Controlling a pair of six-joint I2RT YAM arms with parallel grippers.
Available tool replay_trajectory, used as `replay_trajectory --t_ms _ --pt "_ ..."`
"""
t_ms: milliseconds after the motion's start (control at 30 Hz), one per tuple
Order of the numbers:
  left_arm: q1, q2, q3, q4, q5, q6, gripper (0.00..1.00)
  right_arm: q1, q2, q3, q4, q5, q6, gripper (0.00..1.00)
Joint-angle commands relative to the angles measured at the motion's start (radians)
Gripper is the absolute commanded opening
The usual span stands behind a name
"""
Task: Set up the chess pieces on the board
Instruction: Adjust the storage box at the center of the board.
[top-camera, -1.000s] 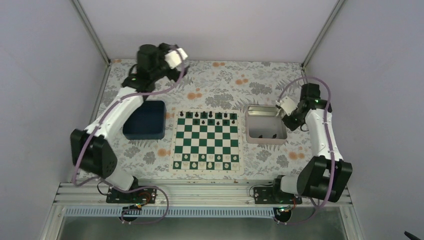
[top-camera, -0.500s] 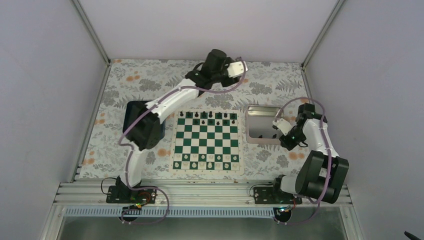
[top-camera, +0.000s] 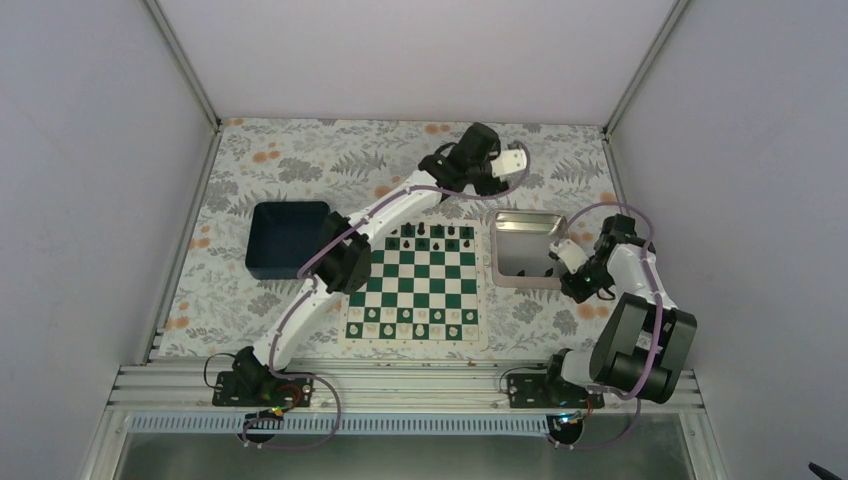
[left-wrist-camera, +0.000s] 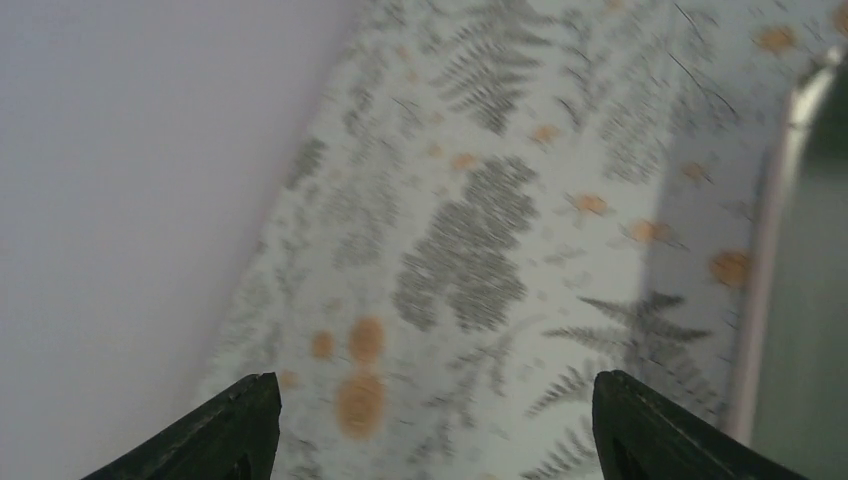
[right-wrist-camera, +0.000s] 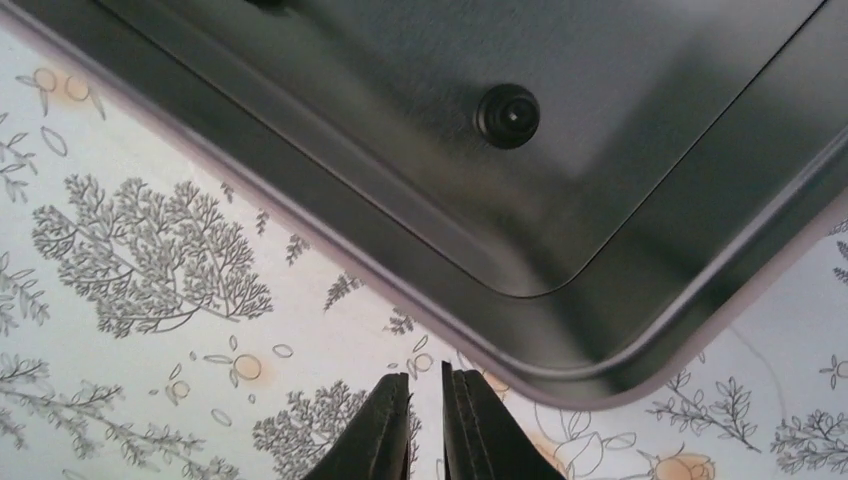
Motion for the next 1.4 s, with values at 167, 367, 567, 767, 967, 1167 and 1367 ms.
replay_trajectory --t_ms 167,367,567,767,967,1167,1367 --pt "-0.056 0.034 -0.003 -0.066 -0.075 0.073 0.88 -0.015 0.049 -0.021 0.090 -0.089 0.022 0.13" --pt "-0.102 0.051 -0.024 -0.090 -0.099 0.117 0.92 -0.016 0.049 -0.032 0.113 -0.104 0.025 0.13" --pt "-0.111 0.074 -0.015 -0.106 -0.152 0.129 0.93 -0.015 0.050 -0.031 0.138 -0.111 0.042 0.13" --pt "-0.106 0.080 -0.010 -0.058 -0.266 0.115 0.94 -0.015 0.044 -0.031 0.133 -0.109 0.042 0.14" --pt "-0.091 0.048 -0.023 -0.048 -0.226 0.044 0.94 -0.016 0.037 -0.034 0.126 -0.105 0.040 0.14" --pt "-0.085 0.080 -0.020 -0.017 -0.320 0.081 0.94 -0.015 0.026 -0.033 0.118 -0.104 0.040 0.15" --pt "-0.088 0.104 0.014 -0.041 -0.337 0.094 0.94 -0.015 0.023 -0.039 0.119 -0.113 0.042 0.15"
